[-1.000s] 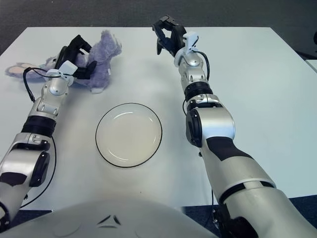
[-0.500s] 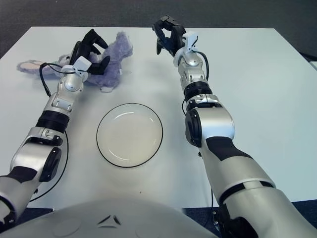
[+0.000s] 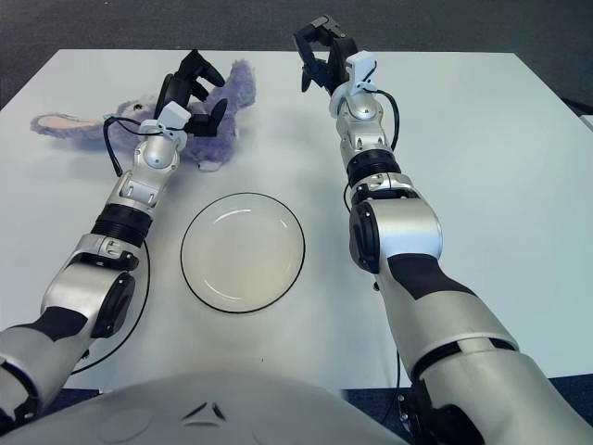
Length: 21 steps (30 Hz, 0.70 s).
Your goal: Put the doll into the plate.
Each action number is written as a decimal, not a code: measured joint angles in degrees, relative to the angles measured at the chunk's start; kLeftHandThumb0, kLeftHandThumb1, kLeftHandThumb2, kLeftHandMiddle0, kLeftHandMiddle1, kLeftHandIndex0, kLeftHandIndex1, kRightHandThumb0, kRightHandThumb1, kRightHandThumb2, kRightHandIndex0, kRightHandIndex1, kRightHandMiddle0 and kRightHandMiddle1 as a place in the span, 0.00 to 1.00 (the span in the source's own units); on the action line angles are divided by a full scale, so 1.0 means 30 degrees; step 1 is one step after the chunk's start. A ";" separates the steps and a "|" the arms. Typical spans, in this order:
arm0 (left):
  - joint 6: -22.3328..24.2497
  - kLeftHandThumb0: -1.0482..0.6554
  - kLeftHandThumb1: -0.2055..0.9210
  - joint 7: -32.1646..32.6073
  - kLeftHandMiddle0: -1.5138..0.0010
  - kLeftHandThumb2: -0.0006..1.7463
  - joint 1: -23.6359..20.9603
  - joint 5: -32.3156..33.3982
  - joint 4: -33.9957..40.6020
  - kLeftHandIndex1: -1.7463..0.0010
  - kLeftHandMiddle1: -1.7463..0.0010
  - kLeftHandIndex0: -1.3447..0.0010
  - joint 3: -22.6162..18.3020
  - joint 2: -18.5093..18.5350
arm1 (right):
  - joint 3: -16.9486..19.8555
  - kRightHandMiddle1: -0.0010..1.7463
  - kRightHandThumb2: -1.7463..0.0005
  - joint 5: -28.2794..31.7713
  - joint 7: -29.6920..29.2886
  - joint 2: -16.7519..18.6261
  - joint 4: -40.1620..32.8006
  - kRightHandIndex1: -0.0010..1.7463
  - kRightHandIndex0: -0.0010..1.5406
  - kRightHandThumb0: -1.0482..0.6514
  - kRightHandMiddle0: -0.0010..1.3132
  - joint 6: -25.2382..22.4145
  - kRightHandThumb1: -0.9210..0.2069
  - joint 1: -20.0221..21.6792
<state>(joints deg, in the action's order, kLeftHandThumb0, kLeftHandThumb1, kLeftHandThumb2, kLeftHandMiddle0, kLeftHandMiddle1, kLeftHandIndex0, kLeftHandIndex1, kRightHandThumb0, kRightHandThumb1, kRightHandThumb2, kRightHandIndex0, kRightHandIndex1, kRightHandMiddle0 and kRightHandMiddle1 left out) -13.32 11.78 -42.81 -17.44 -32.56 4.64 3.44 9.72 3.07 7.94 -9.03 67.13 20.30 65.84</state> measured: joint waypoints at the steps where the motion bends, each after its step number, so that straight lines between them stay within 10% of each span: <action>1: 0.0019 0.86 0.60 0.0131 0.68 0.64 -0.0076 0.0058 -0.0043 0.00 0.00 0.67 0.0029 -0.0288 | 0.0053 0.90 0.80 0.0089 0.0020 -0.0035 0.0000 1.00 0.65 0.41 0.28 0.0000 0.00 0.0068; 21: -0.0366 0.86 0.61 0.0746 0.68 0.63 -0.1088 0.0909 -0.0756 0.00 0.00 0.67 0.0488 -0.2874 | 0.0174 0.90 0.79 0.0239 -0.0061 -0.0222 -0.0096 1.00 0.61 0.41 0.28 0.0409 0.00 0.1051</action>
<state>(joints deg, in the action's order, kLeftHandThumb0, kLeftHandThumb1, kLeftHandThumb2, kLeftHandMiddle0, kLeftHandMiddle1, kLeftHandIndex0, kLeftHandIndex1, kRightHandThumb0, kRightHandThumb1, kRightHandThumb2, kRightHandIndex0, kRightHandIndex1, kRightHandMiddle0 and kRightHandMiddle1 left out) -14.42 14.02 -46.07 -14.71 -34.83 6.10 -5.18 10.24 3.79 7.75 -9.70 66.84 21.53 69.00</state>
